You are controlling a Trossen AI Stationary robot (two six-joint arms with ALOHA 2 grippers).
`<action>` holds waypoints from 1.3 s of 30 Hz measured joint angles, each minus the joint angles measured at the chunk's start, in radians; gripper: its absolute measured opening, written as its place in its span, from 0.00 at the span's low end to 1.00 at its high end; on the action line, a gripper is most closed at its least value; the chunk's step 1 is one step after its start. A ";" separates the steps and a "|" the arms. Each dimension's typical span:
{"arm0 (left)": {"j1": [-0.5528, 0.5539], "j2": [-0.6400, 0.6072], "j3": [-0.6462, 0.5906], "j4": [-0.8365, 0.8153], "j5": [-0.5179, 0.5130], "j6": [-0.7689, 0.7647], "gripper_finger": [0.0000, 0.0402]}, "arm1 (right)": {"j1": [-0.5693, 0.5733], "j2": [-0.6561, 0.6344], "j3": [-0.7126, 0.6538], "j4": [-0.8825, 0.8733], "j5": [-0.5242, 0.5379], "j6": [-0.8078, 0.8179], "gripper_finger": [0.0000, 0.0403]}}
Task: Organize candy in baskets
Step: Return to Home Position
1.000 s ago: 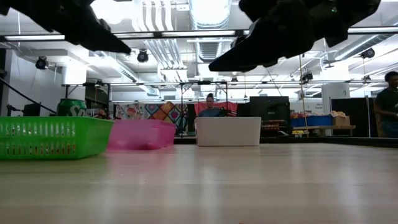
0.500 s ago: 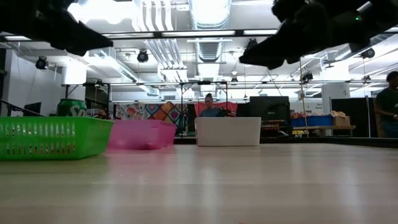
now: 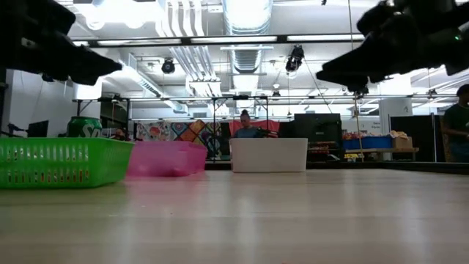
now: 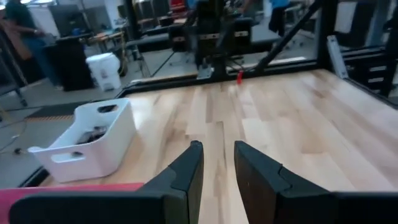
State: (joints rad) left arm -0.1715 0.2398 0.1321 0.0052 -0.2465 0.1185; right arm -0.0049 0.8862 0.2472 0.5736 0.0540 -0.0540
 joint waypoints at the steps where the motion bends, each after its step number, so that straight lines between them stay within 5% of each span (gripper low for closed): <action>1: 0.000 -0.016 -0.016 0.008 0.012 0.003 0.19 | -0.003 -0.018 -0.021 0.014 0.001 0.009 0.50; 13: 0.000 -0.239 0.025 -0.164 0.090 0.051 0.19 | -0.022 -0.313 -0.180 0.054 0.002 0.012 0.50; 31: 0.001 -0.237 -0.121 0.027 0.189 -0.049 0.19 | -0.042 -0.556 -0.234 -0.087 0.007 0.003 0.50; 39: 0.002 -0.210 -0.118 0.027 0.102 -0.103 0.19 | -0.042 -0.599 -0.235 -0.202 0.089 -0.013 0.50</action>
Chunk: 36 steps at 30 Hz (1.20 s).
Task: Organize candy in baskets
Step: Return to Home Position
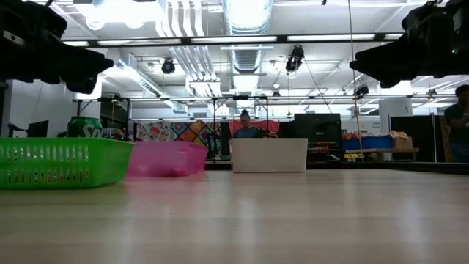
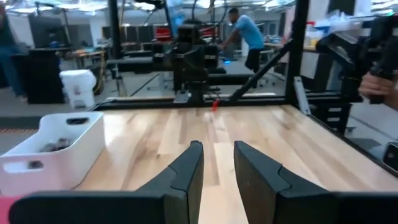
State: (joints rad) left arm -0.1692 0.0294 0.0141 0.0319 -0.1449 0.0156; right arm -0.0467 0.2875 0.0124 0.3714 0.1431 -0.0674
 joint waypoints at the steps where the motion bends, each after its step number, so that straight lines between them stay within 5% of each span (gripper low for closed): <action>1: 0.000 0.006 0.001 -0.001 -0.006 -0.005 0.19 | 0.000 0.000 0.000 -0.001 -0.001 -0.009 0.50; 10: 0.000 0.080 0.001 -0.004 -0.011 -0.202 0.19 | 0.000 -0.010 0.030 0.000 -0.013 -0.089 0.48; 18: 0.001 0.130 0.001 -0.002 -0.012 -0.208 0.19 | 0.001 -0.038 0.017 -0.012 -0.154 -0.111 0.32; 22: 0.001 0.148 0.001 -0.002 -0.012 -0.208 0.19 | 0.000 -0.036 0.017 -0.036 -0.143 -0.118 0.26; 36: 0.001 0.182 0.001 -0.002 -0.012 -0.208 0.19 | 0.000 -0.037 0.017 -0.048 -0.142 -0.057 0.21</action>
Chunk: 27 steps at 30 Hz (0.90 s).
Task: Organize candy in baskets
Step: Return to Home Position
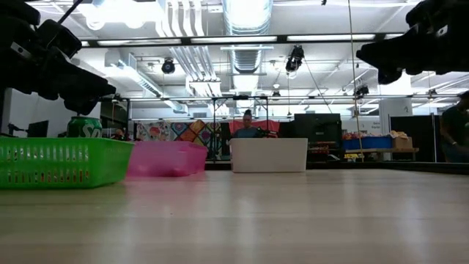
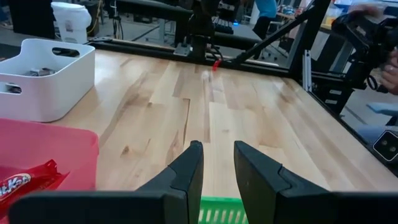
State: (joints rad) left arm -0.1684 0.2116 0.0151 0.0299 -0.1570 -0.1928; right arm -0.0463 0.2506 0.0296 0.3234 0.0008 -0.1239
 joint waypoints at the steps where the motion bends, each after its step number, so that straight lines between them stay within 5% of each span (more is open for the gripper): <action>1: 0.000 0.001 0.000 0.000 0.000 0.000 0.19 | 0.000 0.004 0.000 0.000 0.002 0.050 0.21; 10: 0.000 0.006 0.000 0.004 0.000 0.000 0.19 | 0.069 -0.133 -0.017 -0.267 0.211 0.354 0.22; 13: 0.000 0.007 0.000 0.006 0.000 0.000 0.19 | 0.084 -0.243 -0.017 -0.281 0.181 0.323 0.21; 27: 0.000 0.031 -0.002 0.021 -0.001 0.000 0.19 | 0.056 -0.251 -0.018 -0.311 0.018 0.259 0.22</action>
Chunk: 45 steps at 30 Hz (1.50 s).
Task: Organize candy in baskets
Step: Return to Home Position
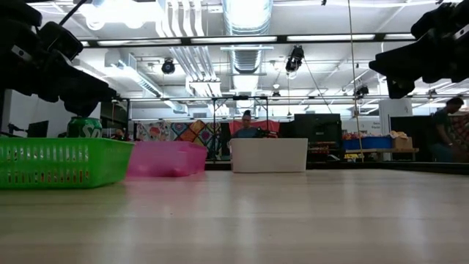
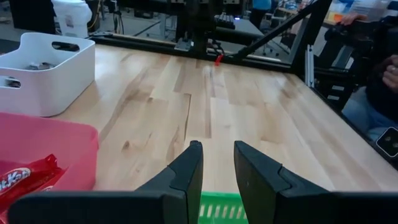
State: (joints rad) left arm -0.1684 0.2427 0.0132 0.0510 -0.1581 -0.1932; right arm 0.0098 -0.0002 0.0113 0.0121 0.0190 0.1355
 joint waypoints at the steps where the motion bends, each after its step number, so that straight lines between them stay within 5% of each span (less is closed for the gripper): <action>1: 0.000 0.001 0.000 -0.001 0.000 0.000 0.19 | -0.011 0.000 0.000 -0.003 -0.015 -0.010 0.22; 45: 0.000 0.013 0.001 0.001 0.003 0.000 0.19 | -0.070 0.023 0.000 0.019 -0.046 0.029 0.22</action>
State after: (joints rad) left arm -0.1688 0.2559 0.0143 0.0525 -0.1555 -0.1932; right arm -0.0597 0.0223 0.0113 0.0311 -0.0267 0.1642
